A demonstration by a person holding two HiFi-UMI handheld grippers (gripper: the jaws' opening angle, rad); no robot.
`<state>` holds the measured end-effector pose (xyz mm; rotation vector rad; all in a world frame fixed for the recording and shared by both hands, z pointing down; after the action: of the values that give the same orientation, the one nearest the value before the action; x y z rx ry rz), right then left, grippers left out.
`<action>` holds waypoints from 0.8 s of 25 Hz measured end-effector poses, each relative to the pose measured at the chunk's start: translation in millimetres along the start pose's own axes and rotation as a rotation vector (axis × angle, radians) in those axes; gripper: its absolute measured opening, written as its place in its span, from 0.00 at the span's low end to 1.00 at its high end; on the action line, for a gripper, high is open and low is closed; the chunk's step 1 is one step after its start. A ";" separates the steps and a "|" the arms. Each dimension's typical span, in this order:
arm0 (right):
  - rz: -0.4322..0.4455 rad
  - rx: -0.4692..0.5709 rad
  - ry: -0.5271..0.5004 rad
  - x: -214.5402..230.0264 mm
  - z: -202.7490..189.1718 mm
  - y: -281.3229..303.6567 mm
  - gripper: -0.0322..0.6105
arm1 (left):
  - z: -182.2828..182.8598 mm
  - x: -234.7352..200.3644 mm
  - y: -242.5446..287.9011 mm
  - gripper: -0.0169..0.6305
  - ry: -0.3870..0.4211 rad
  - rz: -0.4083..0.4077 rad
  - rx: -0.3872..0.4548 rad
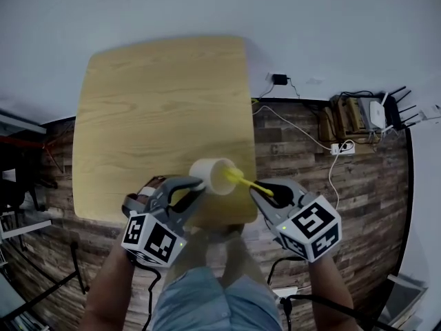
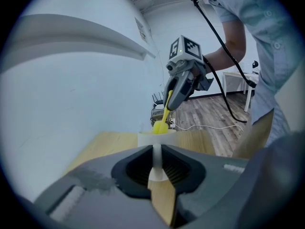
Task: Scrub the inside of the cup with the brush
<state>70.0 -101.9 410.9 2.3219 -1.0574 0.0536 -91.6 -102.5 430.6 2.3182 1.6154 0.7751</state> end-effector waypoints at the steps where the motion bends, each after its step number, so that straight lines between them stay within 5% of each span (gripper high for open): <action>1: -0.004 -0.008 0.014 -2.0 -4.1 -0.9 0.11 | 1.0 -0.5 0.0 0.14 -0.015 0.011 0.003; 20: 0.071 0.135 0.306 -22.4 12.2 3.5 0.11 | -2.7 5.4 6.6 0.14 -0.003 0.045 0.017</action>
<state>49.8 -94.8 396.6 2.2983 -1.0041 0.5051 -86.3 -100.3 437.5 2.3738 1.5798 0.7697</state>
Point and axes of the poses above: the fingertips, and each gripper's own axes: y forward along the fingers, x to its right, z out of its top, the point moved 5 cm from there along -y, backward along the fingers, and after that the axes turned 12 degrees about x, right-handed, at the moved point
